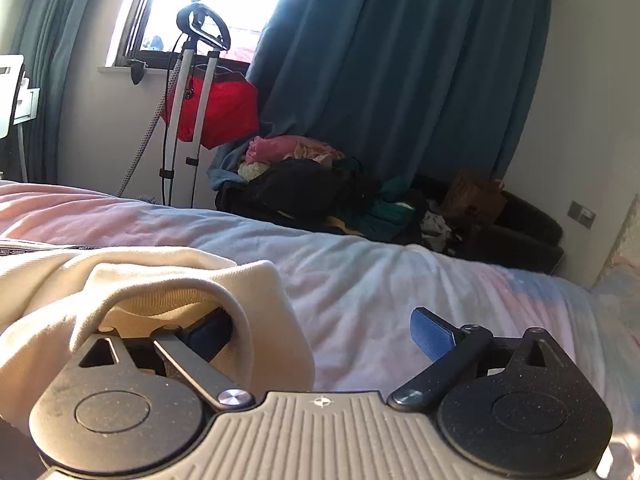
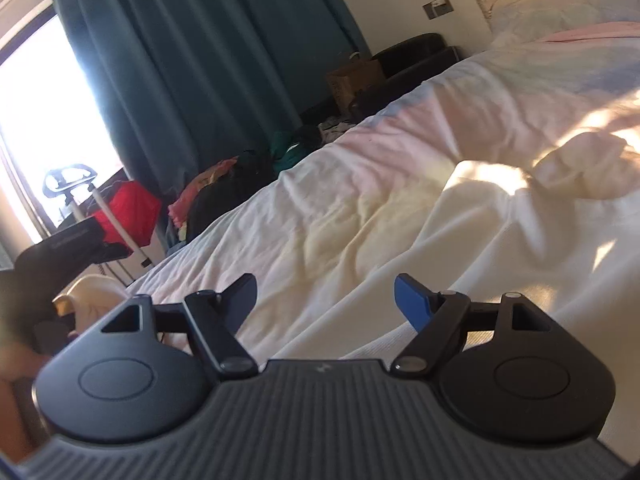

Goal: Fold clothes

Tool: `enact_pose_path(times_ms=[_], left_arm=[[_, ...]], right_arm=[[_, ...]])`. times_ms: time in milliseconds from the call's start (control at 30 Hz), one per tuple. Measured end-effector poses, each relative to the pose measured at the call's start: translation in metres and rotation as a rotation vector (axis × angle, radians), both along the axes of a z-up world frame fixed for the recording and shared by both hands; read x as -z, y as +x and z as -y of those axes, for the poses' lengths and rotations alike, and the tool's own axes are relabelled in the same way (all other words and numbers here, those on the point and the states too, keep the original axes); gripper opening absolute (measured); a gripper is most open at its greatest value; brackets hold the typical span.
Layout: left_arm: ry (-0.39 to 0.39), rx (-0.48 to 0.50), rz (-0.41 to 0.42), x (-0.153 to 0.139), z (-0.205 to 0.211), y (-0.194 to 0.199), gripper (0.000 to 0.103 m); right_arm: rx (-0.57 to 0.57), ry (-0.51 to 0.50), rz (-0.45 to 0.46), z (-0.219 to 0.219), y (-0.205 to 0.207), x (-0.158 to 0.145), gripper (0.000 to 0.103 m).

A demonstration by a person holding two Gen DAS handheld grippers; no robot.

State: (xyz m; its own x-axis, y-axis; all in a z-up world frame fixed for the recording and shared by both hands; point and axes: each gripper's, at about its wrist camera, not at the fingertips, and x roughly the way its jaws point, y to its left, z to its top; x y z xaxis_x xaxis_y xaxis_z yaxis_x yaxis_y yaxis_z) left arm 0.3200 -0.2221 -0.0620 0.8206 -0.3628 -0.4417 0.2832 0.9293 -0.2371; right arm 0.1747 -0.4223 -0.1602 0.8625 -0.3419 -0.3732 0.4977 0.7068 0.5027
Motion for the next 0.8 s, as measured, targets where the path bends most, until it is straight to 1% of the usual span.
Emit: enact_pose_path(times_ms=[67, 133, 167, 267, 333, 367, 400, 467, 533, 567, 600, 667, 733, 800], left_arm=[[0.031, 0.027, -0.018, -0.006, -0.013, -0.022, 0.097], [0.06, 0.029, -0.043, -0.011, -0.038, -0.053, 0.099], [0.06, 0.033, -0.065, -0.014, -0.053, -0.067, 0.099], [0.017, 0.02, -0.135, -0.027, -0.101, -0.114, 0.099], [0.006, -0.017, -0.147, -0.038, -0.134, -0.147, 0.099], [0.005, -0.041, -0.145, -0.044, -0.148, -0.163, 0.1], [0.013, -0.069, -0.125, -0.052, -0.163, -0.181, 0.101], [0.052, -0.121, -0.076, -0.064, -0.183, -0.21, 0.102], [0.076, -0.14, -0.007, -0.073, -0.2, -0.238, 0.103], [0.073, -0.15, 0.008, -0.073, -0.207, -0.247, 0.103], [0.069, -0.161, 0.022, -0.073, -0.213, -0.256, 0.103], [0.049, -0.174, 0.01, -0.071, -0.22, -0.264, 0.103], [0.026, -0.165, 0.023, -0.074, -0.227, -0.273, 0.103], [0.032, -0.157, 0.031, -0.075, -0.229, -0.276, 0.103]], right_arm=[[0.0, 0.023, 0.007, 0.004, -0.004, -0.002, 0.079], [-0.015, 0.01, 0.016, 0.0, -0.007, -0.006, 0.079], [-0.024, 0.0, 0.021, -0.003, -0.008, -0.008, 0.079], [-0.058, -0.034, 0.031, -0.013, -0.01, -0.015, 0.079], [-0.085, -0.064, 0.021, -0.023, -0.012, -0.018, 0.079], [-0.098, -0.079, 0.014, -0.029, -0.014, -0.02, 0.079], [-0.116, -0.091, 0.012, -0.034, -0.015, -0.022, 0.079], [-0.162, -0.114, 0.019, -0.046, -0.019, -0.025, 0.079], [-0.214, -0.16, 0.014, -0.061, -0.022, -0.029, 0.079], [-0.24, -0.186, 0.009, -0.069, -0.024, -0.031, 0.078], [-0.266, -0.212, 0.004, -0.076, -0.025, -0.033, 0.077], [-0.316, -0.248, -0.015, -0.088, -0.028, -0.034, 0.078], [-0.383, -0.252, -0.031, -0.098, -0.032, -0.034, 0.077], [-0.46, -0.239, -0.047, -0.111, -0.036, -0.032, 0.072]])
